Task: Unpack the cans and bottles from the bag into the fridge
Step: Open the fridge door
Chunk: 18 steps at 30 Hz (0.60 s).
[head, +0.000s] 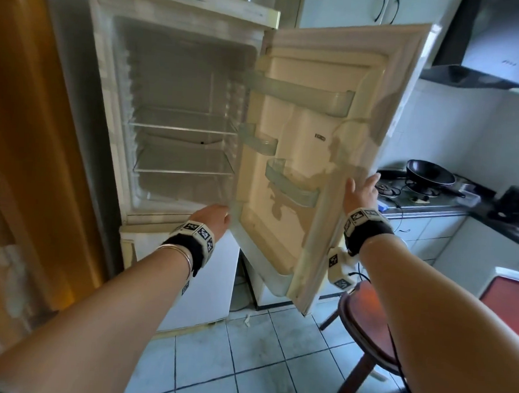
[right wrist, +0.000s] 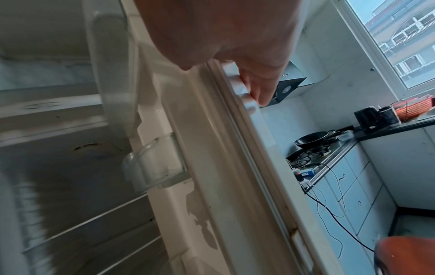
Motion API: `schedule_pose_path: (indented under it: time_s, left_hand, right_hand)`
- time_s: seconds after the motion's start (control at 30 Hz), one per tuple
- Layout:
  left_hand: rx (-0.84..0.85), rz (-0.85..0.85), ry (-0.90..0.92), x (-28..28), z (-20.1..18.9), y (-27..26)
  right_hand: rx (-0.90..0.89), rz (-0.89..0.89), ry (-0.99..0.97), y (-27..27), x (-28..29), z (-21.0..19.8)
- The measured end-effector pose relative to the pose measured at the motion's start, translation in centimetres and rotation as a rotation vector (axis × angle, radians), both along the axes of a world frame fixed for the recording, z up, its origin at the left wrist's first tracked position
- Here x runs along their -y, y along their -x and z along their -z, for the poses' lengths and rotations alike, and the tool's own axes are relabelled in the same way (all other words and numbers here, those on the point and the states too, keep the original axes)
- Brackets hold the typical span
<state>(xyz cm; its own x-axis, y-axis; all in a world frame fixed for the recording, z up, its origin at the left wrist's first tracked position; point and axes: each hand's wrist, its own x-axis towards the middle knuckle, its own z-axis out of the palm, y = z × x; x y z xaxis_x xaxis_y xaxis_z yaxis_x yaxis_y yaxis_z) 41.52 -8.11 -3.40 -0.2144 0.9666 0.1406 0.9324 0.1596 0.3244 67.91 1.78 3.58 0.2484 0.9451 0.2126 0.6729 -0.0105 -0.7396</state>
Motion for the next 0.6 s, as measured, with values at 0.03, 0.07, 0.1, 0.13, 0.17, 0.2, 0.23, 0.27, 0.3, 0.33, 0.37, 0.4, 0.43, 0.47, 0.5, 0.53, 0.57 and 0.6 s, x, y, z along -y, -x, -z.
schedule_pose_path:
  time_s: [0.03,0.07,0.1,0.13,0.17,0.2,0.23,0.27,0.3,0.33,0.37,0.4,0.43,0.47,0.5,0.53,0.57,0.6]
  left_hand:
    - [-0.003,0.007,0.002,-0.1,0.1,-0.1]
    - [-0.005,0.015,0.008,-0.2,0.2,-0.1]
    - [-0.007,0.025,0.015,-0.3,0.3,-0.1]
    - [-0.005,0.037,0.021,-0.4,0.4,-0.1]
    - [-0.006,0.051,0.02,-0.6,0.4,-0.2]
    - [-0.008,0.063,0.021,-0.6,0.4,-0.2]
    - [-0.01,0.073,0.025,-0.7,0.4,-0.3]
    - [-0.013,0.084,0.027,-0.8,0.4,-0.4]
    - [-0.017,0.094,0.033,-0.8,0.5,-0.5]
    - [-0.021,0.104,0.041,-0.9,0.5,-0.5]
    - [-0.029,0.113,0.054,-0.8,0.6,-0.7]
    - [-0.04,0.129,0.066,-0.8,0.8,-0.8]
    - [-0.055,0.153,0.073,-0.7,1.1,-0.9]
    - [-0.077,0.181,0.077,-0.5,1.3,-1.1]
    - [-0.098,0.207,0.081,-0.3,1.7,-1.4]
    - [-0.112,0.236,0.084,-0.1,2.1,-1.6]
    - [-0.118,0.266,0.091,0.1,2.6,-1.8]
    - [-0.121,0.299,0.102,0.2,3.3,-1.9]
  right_hand:
    - [-0.004,0.001,0.007,-0.2,-0.3,0.1]
    - [-0.008,0.007,0.011,-0.3,-0.5,0.1]
    - [-0.008,0.013,0.016,-0.3,-0.7,0.1]
    - [-0.002,0.016,0.02,-0.3,-0.7,0.0]
    - [0.012,0.024,0.023,-0.3,-0.8,-0.1]
    - [0.027,0.029,0.021,-0.3,-0.7,-0.1]
    - [0.042,0.031,0.013,-0.4,-0.5,-0.1]
    - [0.063,0.032,-0.002,-0.3,-0.3,0.0]
    - [0.096,0.032,-0.023,-0.3,0.1,0.2]
    - [0.149,0.034,-0.042,-0.3,0.6,0.6]
    - [0.213,0.038,-0.057,-0.1,1.2,1.3]
    - [0.281,0.041,-0.065,0.2,1.9,2.1]
    - [0.341,0.044,-0.06,0.6,2.6,3.0]
    - [0.391,0.042,-0.047,1.0,3.4,3.9]
    - [0.434,0.035,-0.023,1.5,4.1,4.9]
    - [0.468,0.024,0.007,2.1,5.0,5.8]
    - [0.498,0.01,0.038,2.6,5.8,6.7]
    - [0.523,-0.003,0.072,3.1,6.7,7.5]
